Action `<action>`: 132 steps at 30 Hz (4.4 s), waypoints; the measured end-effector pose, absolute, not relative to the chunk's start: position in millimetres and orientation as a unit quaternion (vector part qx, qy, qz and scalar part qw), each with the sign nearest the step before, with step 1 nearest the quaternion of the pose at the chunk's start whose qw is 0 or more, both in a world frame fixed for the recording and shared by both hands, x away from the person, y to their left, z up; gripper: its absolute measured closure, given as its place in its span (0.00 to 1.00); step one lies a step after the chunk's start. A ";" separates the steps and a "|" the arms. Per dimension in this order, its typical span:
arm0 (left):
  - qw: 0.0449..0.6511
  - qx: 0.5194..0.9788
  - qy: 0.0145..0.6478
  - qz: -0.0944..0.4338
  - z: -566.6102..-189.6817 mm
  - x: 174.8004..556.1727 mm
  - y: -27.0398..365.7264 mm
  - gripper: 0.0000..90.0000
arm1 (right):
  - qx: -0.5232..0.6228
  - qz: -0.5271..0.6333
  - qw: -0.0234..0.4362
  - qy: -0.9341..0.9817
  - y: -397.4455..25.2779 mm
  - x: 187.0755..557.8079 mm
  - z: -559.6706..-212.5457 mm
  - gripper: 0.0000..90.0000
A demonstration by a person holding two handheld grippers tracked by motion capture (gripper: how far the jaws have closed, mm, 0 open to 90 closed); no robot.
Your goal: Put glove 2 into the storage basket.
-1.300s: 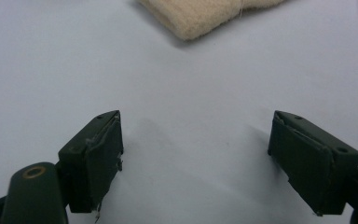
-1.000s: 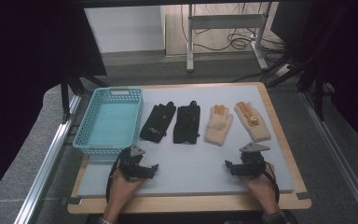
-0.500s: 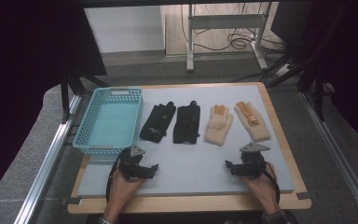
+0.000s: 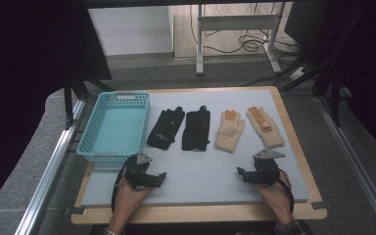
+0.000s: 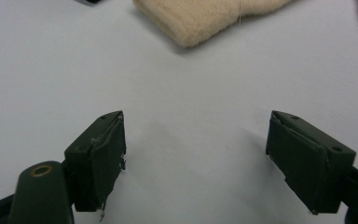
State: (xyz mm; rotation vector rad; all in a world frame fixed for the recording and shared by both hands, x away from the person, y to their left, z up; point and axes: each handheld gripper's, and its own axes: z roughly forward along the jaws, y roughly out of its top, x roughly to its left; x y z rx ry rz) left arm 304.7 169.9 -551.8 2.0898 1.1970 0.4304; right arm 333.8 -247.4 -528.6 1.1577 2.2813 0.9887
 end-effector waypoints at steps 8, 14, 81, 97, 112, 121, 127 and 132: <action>0.341 0.803 0.460 0.165 -551.8 304.7 169.9 0.03 | 0.409 0.358 0.183 0.820 -243.6 339.0 -522.7 0.22; 0.341 0.803 0.460 0.165 -551.8 304.7 170.0 0.03 | 0.400 0.361 0.174 0.824 -235.7 347.4 -513.6 0.22; 0.342 0.803 0.460 0.165 -552.1 304.6 170.0 0.03 | 0.371 0.329 0.125 0.859 -80.9 505.7 -513.1 0.91; 0.342 0.803 0.460 0.165 -552.1 304.6 170.0 0.03 | 0.349 0.412 0.095 0.836 -107.2 442.5 -456.4 0.91; 0.342 0.802 0.460 0.166 -552.1 304.6 169.8 0.03 | 0.328 0.426 0.091 0.838 -129.0 360.2 -456.1 0.89; 0.343 0.801 0.462 0.166 -552.1 304.4 169.7 0.03 | 0.344 0.406 0.077 0.843 -133.9 343.6 -495.6 0.89; 0.343 0.801 0.462 0.166 -552.1 304.4 169.6 0.03 | 0.336 0.412 0.090 0.842 -134.3 342.1 -495.8 0.77; 0.342 0.802 0.460 0.166 -552.0 304.5 169.9 0.03 | 0.330 0.416 0.109 0.840 -133.2 350.2 -480.6 0.71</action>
